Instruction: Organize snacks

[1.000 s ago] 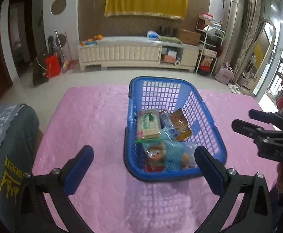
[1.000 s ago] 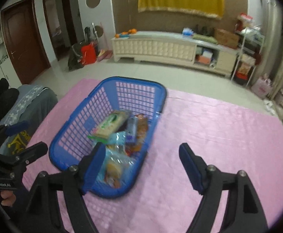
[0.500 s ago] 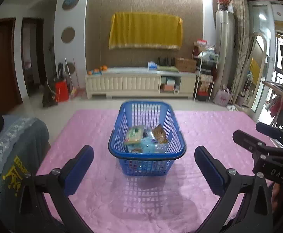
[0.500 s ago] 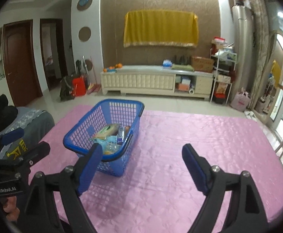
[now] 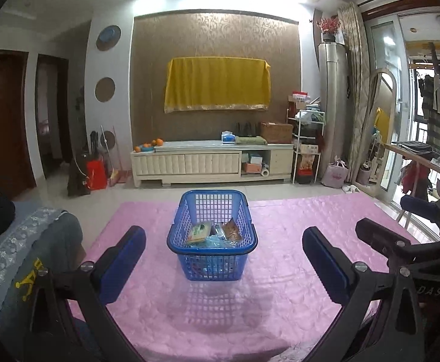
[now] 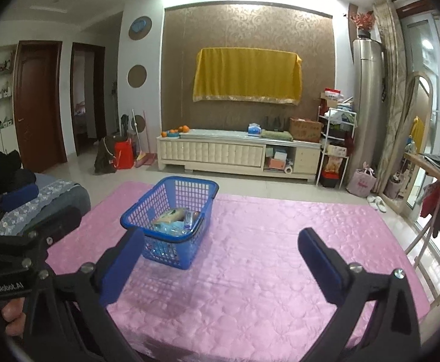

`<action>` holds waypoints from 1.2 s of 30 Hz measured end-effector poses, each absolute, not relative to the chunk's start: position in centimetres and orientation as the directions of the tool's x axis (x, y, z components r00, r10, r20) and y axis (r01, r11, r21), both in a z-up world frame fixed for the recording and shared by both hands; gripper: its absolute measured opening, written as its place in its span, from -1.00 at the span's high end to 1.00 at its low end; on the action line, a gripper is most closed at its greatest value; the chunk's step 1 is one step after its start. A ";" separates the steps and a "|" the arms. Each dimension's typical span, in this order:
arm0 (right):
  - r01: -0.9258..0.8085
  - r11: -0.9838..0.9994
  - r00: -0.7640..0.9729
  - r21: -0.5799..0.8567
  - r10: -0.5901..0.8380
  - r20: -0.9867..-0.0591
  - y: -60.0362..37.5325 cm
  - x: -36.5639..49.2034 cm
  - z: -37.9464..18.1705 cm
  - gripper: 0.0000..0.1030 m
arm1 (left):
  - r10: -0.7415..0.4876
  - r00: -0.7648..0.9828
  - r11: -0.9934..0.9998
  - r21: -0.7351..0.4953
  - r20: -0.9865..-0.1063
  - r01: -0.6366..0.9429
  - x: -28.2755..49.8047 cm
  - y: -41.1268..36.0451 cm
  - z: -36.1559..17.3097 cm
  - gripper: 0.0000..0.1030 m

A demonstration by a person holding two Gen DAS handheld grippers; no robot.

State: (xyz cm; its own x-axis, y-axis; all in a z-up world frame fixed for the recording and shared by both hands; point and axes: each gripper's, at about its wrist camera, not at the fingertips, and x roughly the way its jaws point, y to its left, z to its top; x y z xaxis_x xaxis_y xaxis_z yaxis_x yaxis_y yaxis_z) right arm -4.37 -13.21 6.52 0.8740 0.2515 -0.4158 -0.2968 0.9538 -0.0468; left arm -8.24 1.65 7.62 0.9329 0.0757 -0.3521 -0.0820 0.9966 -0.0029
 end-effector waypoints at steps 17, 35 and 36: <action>-0.316 0.948 0.870 -0.037 0.273 -0.411 -12.9 -6.9 6.6 -1.00 | 0.091 0.929 0.995 0.003 -0.359 -0.097 -10.3 1.3 7.5 -1.00; -0.336 0.942 0.858 0.002 0.307 -0.411 -13.4 -7.5 6.8 -1.00 | 0.081 0.930 0.996 0.003 -0.358 -0.086 -11.1 0.9 7.7 -1.00; -0.333 0.943 0.859 0.001 0.304 -0.412 -13.3 -7.5 6.8 -1.00 | 0.082 0.930 0.996 0.004 -0.359 -0.086 -11.2 0.9 7.7 -1.00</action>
